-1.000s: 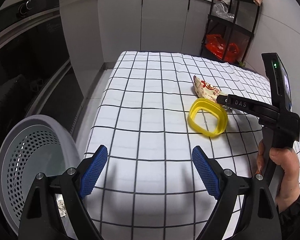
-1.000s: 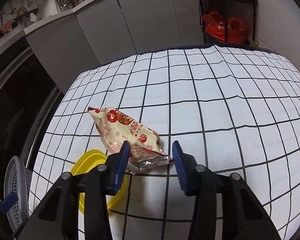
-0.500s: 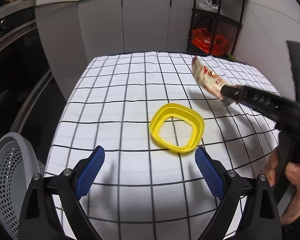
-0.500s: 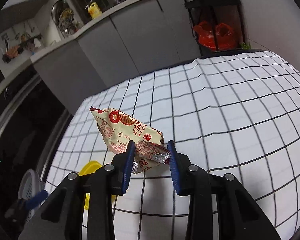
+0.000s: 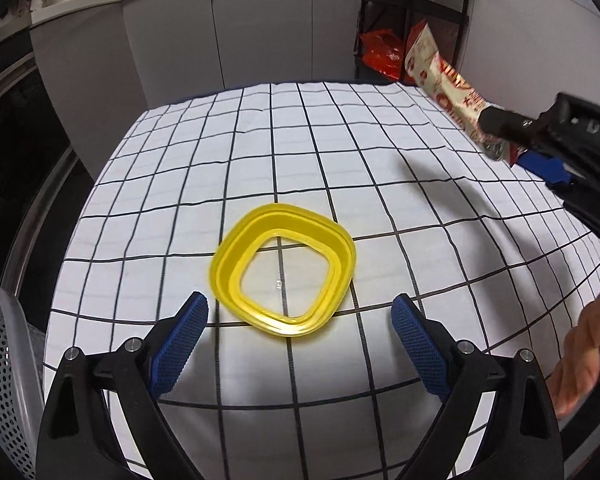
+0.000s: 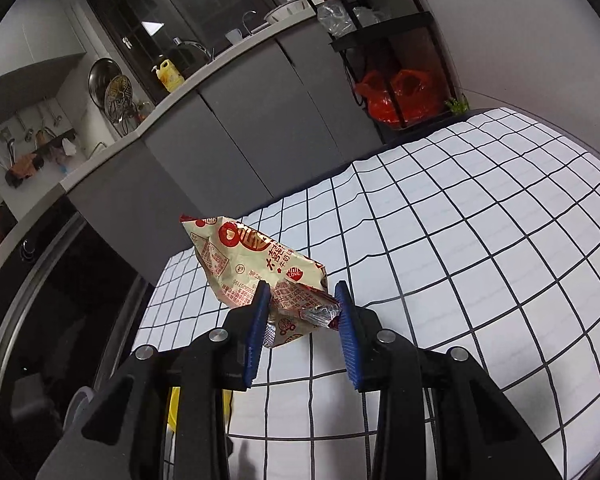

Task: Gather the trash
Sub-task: 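Close the right tool on the snack wrapper while the left tool grasps the yellow ring, then carry the yellow ring and snack wrapper over the grey basket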

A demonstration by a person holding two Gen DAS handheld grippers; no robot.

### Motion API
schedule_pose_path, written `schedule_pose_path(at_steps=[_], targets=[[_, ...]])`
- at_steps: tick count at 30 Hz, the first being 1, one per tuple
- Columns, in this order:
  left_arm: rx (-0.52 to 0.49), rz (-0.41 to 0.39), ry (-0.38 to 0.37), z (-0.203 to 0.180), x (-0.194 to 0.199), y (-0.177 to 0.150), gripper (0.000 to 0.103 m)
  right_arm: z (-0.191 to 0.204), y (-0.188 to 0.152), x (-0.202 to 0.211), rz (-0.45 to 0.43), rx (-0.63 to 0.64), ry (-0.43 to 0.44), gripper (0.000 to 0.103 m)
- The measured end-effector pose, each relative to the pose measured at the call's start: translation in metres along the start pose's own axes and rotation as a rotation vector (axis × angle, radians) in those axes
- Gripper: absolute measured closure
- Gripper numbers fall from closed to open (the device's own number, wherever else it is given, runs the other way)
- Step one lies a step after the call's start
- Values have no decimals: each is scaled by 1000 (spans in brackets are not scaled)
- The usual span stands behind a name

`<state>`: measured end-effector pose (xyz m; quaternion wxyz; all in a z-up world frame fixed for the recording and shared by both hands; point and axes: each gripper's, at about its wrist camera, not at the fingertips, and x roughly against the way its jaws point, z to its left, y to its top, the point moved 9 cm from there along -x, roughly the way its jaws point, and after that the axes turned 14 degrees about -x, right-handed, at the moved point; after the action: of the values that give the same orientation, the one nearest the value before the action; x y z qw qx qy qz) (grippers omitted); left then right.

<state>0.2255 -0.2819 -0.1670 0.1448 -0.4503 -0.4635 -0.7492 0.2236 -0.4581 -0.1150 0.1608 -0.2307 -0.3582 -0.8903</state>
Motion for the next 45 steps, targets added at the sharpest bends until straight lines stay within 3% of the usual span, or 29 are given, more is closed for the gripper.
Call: schedule_pose_path(at_steps=[10, 13, 16, 22, 26, 31, 36, 40, 45], targets=[[62, 51, 6, 14, -24, 5, 12, 2, 2, 4, 2, -11, 24, 71], [59, 47, 1, 14, -26, 8, 17, 2, 1, 5, -1, -7, 27, 71], [51, 32, 2, 10, -22, 11, 29, 3, 0, 5, 3, -6, 26, 71], [61, 11, 3, 13, -15, 9, 30, 3, -1, 4, 6, -4, 21, 71], [62, -19, 18, 21, 4, 9, 30, 3, -1, 4, 6, -9, 16, 71], [85, -77, 41, 45, 55, 3, 30, 14, -1, 15, -23, 12, 31, 71], [101, -131, 111, 81, 114, -20, 30, 28, -9, 29, -25, 46, 3, 71], [122, -163, 152, 112, 149, -42, 30, 58, -36, 45, 4, 111, -13, 71], [161, -177, 211, 156, 180, -82, 30, 124, -80, 70, 36, 204, 36, 71]])
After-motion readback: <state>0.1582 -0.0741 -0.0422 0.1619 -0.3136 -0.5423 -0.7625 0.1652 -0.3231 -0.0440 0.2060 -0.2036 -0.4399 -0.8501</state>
